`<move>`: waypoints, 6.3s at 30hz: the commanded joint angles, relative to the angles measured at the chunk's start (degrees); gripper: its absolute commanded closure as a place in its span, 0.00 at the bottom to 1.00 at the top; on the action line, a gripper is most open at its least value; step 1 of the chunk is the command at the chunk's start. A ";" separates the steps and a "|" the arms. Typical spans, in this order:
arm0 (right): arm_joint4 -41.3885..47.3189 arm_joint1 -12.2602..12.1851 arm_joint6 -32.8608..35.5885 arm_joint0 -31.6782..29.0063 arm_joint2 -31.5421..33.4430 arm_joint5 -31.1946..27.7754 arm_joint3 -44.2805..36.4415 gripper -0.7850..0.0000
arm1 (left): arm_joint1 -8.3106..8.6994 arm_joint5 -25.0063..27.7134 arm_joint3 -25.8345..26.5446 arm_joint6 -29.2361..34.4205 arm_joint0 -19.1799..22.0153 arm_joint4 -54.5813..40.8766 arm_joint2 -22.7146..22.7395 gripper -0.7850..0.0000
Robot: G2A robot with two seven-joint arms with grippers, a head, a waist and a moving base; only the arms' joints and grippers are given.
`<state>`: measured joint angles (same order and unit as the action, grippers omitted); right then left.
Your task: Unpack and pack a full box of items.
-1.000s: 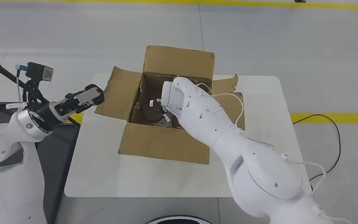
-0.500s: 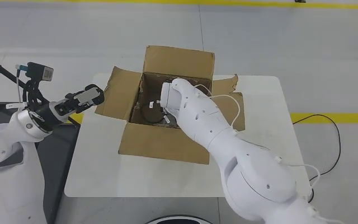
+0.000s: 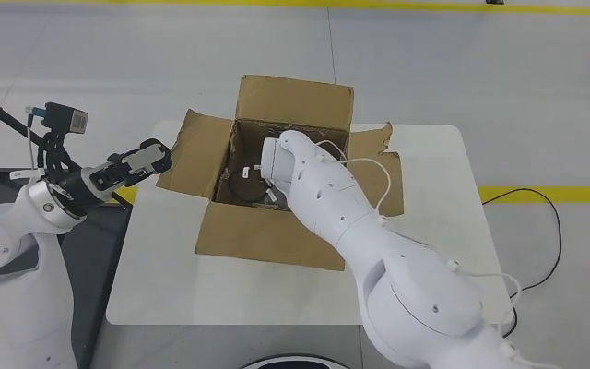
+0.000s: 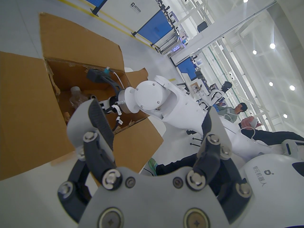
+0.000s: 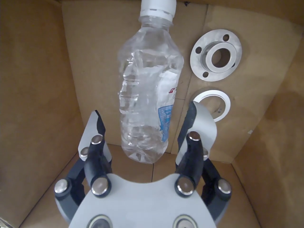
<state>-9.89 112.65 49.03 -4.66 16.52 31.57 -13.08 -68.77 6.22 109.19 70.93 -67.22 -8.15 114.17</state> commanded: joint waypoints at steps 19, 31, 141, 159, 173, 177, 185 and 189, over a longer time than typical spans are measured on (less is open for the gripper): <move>-1.56 1.49 -0.54 -1.10 2.22 -0.36 3.19 1.00 | 0.00 0.00 0.00 0.00 0.00 0.00 0.00 0.00; 2.83 0.47 -2.27 0.21 6.56 -5.24 4.84 1.00 | 0.00 0.00 0.00 0.00 0.00 0.00 0.00 0.00; -26.67 -21.44 17.39 -14.51 23.82 1.20 -39.85 1.00 | 0.00 0.00 0.00 0.00 0.00 0.00 0.00 0.00; -23.83 -16.24 16.06 -9.19 19.53 -3.40 -27.27 1.00 | 0.00 0.00 0.00 0.00 0.00 0.00 0.00 0.00; -22.41 -11.81 16.03 -5.85 17.31 -4.39 -17.65 0.56 | 0.00 0.00 0.00 0.00 0.00 0.00 0.00 0.00; -22.19 -10.98 15.92 -5.05 17.29 -4.44 -15.97 0.38 | 0.00 0.00 0.00 0.00 0.00 0.00 0.00 0.00; -21.81 -9.56 15.37 -4.24 17.36 -5.19 -12.65 0.40 | 0.00 0.00 0.00 0.00 0.00 0.00 0.00 0.00; -22.16 -8.77 14.97 -3.99 17.06 -5.35 -11.31 0.31 | 0.00 0.00 0.00 0.00 0.00 0.00 0.00 0.00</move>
<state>-31.98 103.70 64.15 -8.69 33.63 26.27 -24.73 -68.77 6.22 109.19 70.93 -67.22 -8.15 114.17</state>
